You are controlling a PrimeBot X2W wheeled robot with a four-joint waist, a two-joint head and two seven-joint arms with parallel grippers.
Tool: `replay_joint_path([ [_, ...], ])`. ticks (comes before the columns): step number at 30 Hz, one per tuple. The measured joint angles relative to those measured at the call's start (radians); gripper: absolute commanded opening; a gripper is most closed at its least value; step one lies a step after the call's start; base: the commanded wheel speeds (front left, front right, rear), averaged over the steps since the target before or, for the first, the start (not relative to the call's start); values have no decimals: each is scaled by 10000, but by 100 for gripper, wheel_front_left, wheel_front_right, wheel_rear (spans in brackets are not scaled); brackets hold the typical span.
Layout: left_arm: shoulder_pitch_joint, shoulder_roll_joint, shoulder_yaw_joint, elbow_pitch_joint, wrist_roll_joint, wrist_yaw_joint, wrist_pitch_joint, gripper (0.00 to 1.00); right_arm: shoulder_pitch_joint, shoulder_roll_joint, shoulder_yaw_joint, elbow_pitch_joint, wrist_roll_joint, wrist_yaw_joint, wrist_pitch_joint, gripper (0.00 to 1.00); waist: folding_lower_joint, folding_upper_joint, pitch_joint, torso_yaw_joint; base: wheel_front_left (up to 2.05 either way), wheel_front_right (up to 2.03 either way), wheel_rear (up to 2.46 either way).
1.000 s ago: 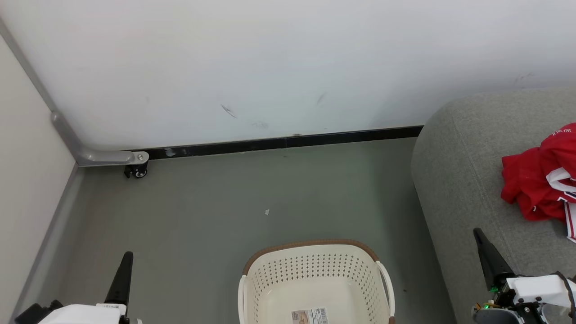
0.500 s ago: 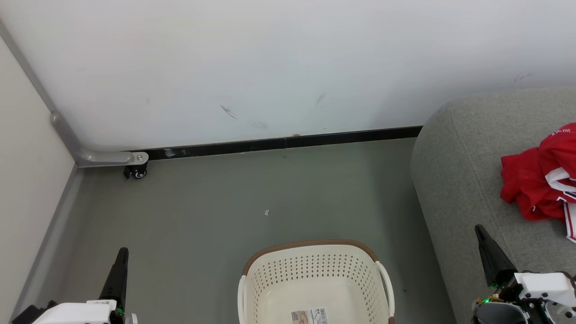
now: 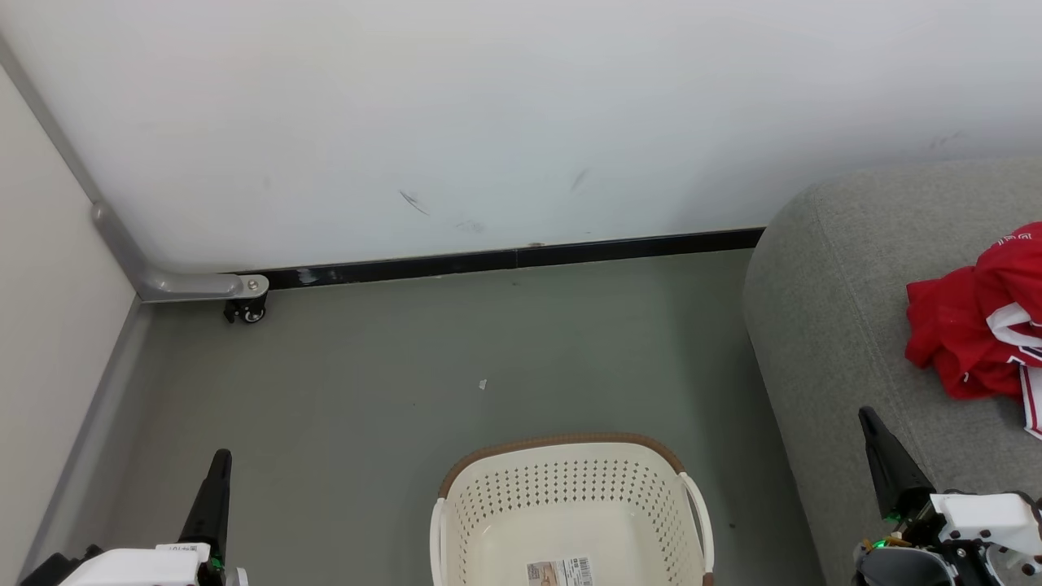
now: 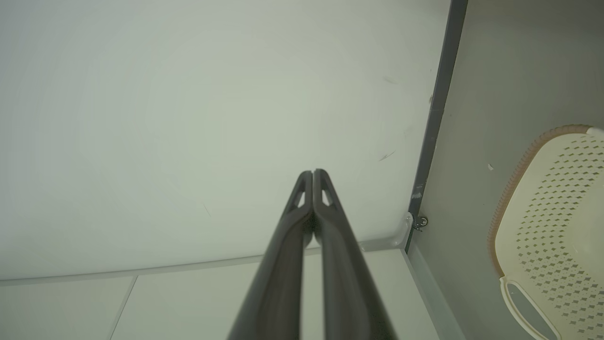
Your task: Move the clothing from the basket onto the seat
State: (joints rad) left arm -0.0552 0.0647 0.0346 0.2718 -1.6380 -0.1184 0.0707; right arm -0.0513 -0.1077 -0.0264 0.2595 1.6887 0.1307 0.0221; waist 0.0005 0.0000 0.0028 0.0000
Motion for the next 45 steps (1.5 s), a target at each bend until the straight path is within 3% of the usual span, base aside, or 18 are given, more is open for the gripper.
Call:
replay_joint_path([
  [45, -1, -6, 23, 44, 0, -2, 71, 0, -1, 48, -132, 29, 0, 0, 48, 0, -2, 0, 0, 0, 0, 0, 0],
])
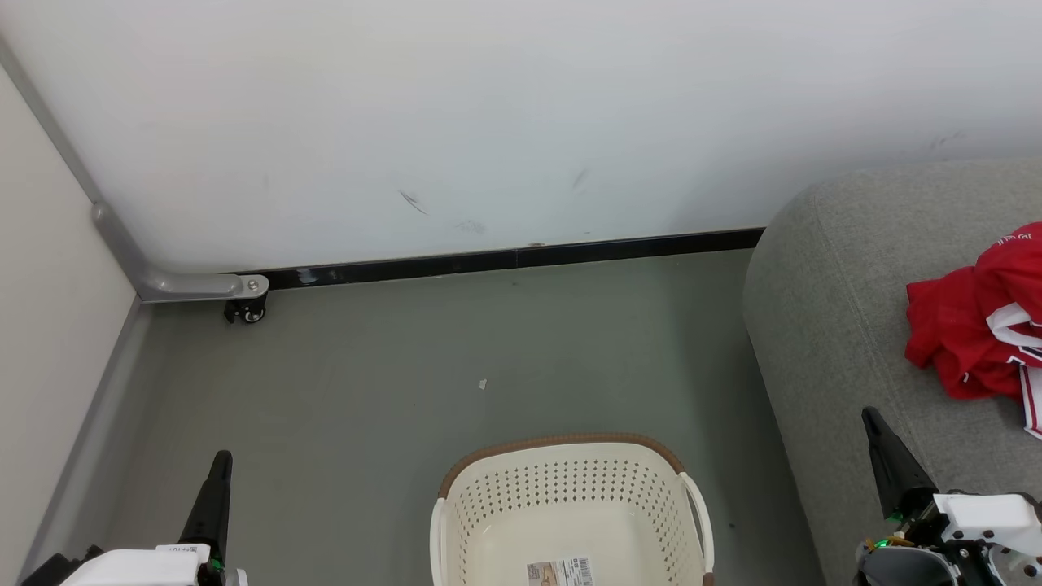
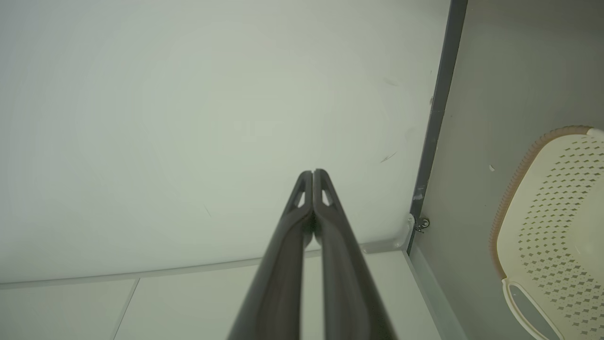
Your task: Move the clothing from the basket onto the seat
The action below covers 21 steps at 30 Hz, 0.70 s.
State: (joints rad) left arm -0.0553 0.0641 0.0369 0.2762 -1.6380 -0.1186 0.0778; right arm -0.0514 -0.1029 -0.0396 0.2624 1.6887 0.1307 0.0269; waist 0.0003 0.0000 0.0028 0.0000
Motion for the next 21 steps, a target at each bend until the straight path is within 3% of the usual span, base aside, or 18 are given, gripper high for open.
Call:
replay_joint_path([
  [21, -1, -4, 13, 8, 0, -31, 2, 0, 0, 15, -33, 4, -4, 0, 10, 0, -1, 0, 0, 0, 0, 0, 0],
])
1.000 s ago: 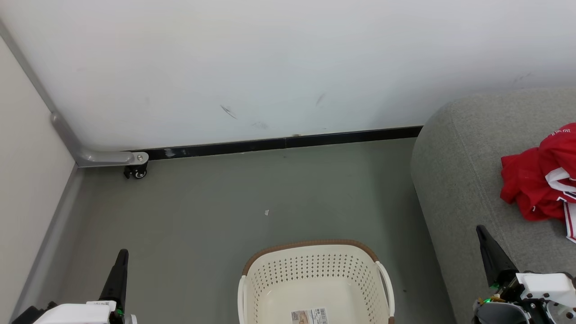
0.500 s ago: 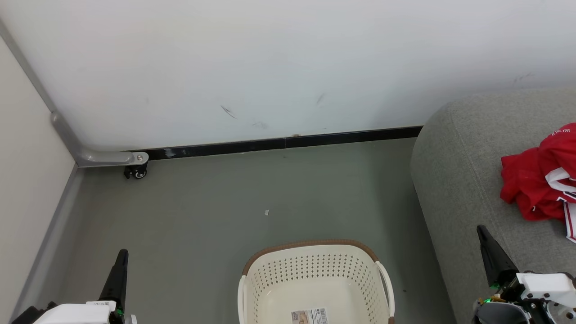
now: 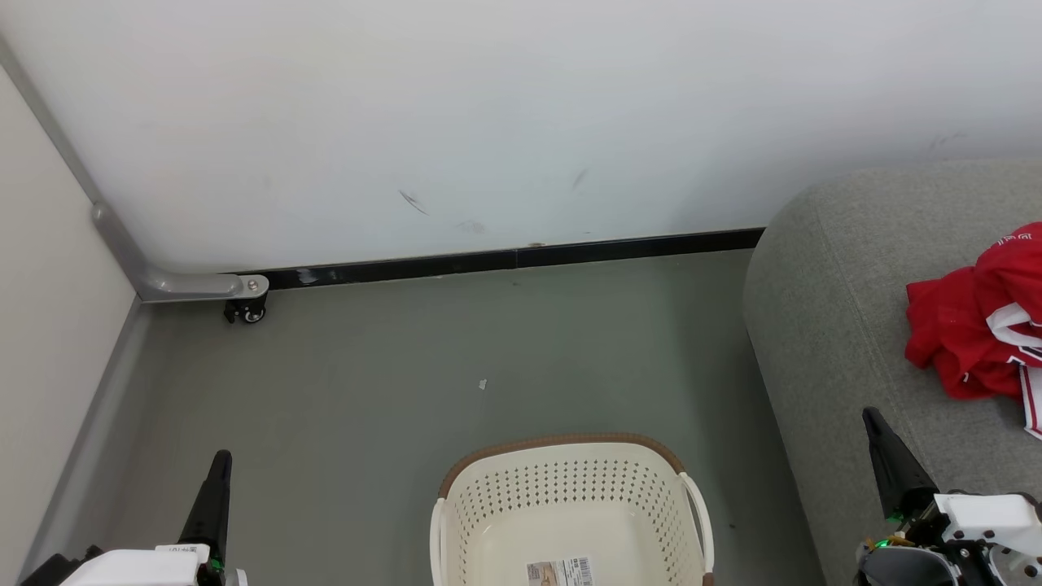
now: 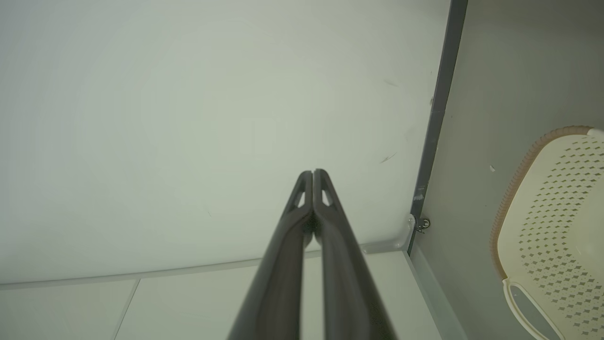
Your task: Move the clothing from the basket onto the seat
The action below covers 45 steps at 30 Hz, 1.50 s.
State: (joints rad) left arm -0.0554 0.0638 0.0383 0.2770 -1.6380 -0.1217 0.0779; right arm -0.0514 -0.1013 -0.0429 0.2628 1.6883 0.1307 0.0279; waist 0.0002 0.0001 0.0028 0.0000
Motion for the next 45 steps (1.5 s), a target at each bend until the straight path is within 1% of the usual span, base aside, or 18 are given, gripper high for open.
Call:
replay_joint_path([
  [45, 0, -12, 33, -12, 2, 0, 0, 0, 0, 36, -59, 4, -13, 0, 77, 0, -1, 0, 3, 0, 0, 0, 0],
])
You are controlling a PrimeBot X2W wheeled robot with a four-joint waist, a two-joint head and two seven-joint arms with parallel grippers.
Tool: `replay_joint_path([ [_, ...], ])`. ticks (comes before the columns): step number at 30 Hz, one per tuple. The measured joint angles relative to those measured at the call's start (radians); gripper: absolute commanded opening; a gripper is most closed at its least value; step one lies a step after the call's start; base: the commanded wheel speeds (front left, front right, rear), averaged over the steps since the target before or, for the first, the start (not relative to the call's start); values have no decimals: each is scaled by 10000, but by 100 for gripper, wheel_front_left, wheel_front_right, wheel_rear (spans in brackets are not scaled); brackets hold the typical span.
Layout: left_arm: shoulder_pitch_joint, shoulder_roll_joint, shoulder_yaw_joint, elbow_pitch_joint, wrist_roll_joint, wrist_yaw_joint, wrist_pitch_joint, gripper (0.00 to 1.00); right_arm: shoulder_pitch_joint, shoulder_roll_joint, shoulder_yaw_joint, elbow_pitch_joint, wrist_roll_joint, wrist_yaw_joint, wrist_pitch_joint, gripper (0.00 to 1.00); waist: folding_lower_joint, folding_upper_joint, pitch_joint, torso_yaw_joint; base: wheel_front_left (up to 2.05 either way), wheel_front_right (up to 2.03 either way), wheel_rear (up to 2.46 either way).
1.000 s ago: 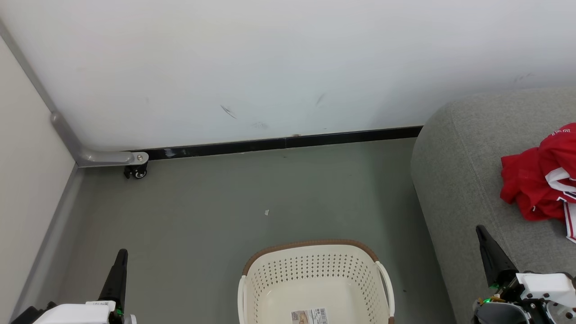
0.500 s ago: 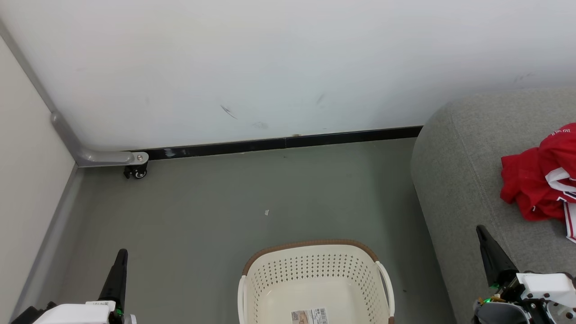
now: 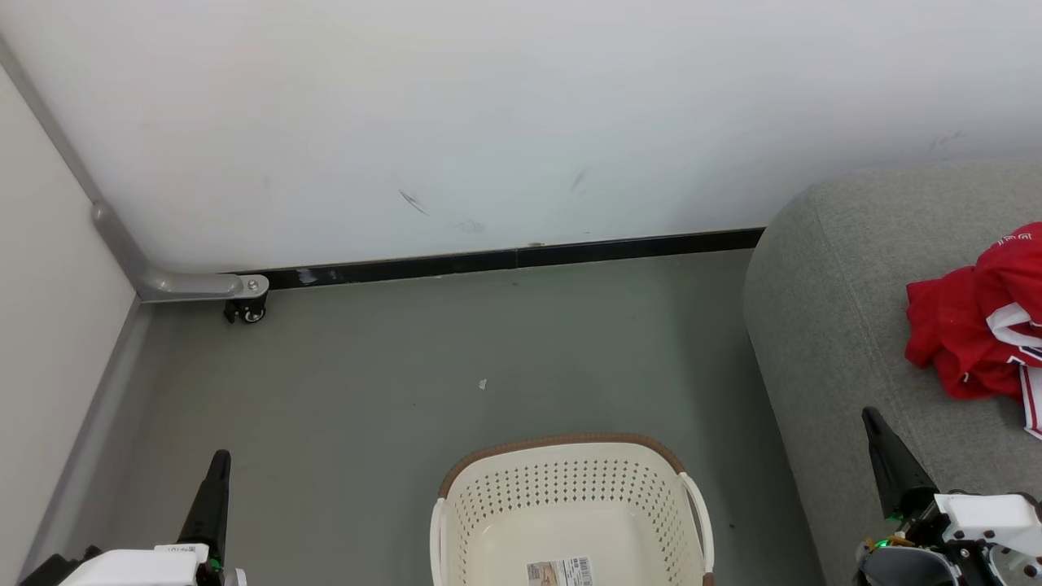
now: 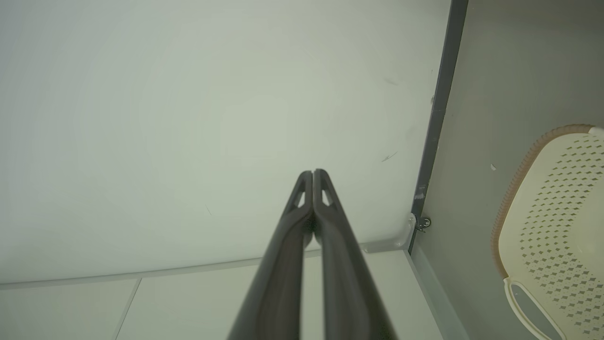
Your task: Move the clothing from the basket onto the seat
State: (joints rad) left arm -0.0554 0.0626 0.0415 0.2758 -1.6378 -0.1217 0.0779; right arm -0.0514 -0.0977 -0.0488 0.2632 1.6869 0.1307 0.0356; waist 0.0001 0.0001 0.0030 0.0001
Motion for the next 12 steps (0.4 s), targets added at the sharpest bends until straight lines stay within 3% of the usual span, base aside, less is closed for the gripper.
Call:
replay_joint_path([
  [12, 0, -2, 8, -4, 0, -2, 2, 0, 0, 6, -8, 0, -2, 0, 10, 0, 0, 0, 0, 0, 0, 0, 0],
])
